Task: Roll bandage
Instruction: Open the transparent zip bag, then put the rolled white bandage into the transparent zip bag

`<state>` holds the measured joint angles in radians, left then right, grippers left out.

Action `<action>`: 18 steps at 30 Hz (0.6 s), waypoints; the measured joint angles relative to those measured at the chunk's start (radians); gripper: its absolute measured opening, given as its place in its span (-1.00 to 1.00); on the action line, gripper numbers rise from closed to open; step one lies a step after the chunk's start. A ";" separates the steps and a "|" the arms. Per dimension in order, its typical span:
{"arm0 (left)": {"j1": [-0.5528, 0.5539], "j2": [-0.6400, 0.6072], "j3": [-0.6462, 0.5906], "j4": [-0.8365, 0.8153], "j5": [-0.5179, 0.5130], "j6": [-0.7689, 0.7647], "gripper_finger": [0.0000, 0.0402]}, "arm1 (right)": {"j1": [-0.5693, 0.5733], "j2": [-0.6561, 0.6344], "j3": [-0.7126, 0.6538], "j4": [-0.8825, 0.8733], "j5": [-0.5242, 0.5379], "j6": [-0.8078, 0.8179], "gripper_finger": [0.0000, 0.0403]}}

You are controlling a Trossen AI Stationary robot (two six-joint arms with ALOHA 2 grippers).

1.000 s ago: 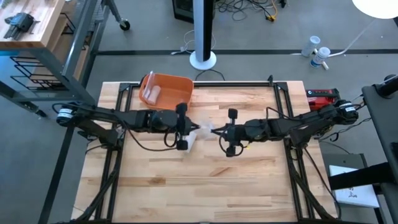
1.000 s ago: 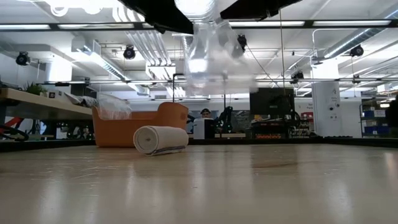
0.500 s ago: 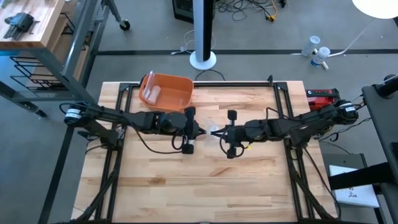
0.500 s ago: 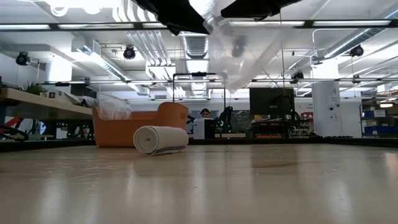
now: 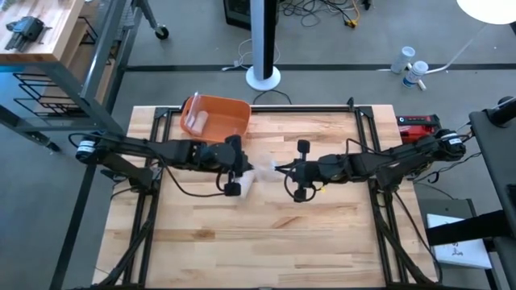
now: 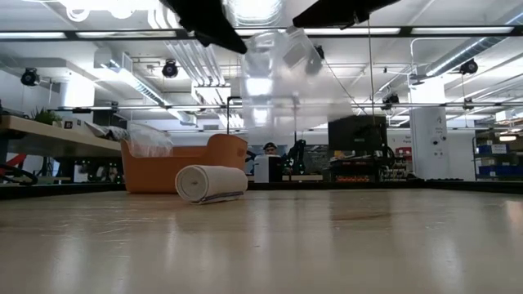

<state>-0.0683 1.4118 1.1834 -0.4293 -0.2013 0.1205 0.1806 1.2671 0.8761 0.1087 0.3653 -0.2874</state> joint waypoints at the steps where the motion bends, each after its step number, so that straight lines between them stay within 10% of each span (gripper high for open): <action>1: 0.002 -0.006 0.000 -0.026 -0.011 -0.017 -1.00 | -0.001 0.000 -0.001 -0.004 0.002 -0.002 -1.00; 18: 0.006 -0.026 0.003 -0.121 -0.011 -0.158 -1.00 | -0.002 0.008 -0.006 -0.082 0.001 0.070 -0.61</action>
<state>-0.0624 1.3857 1.1864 -0.5502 -0.2120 -0.0379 0.1787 1.2748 0.8703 0.0270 0.3668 -0.2179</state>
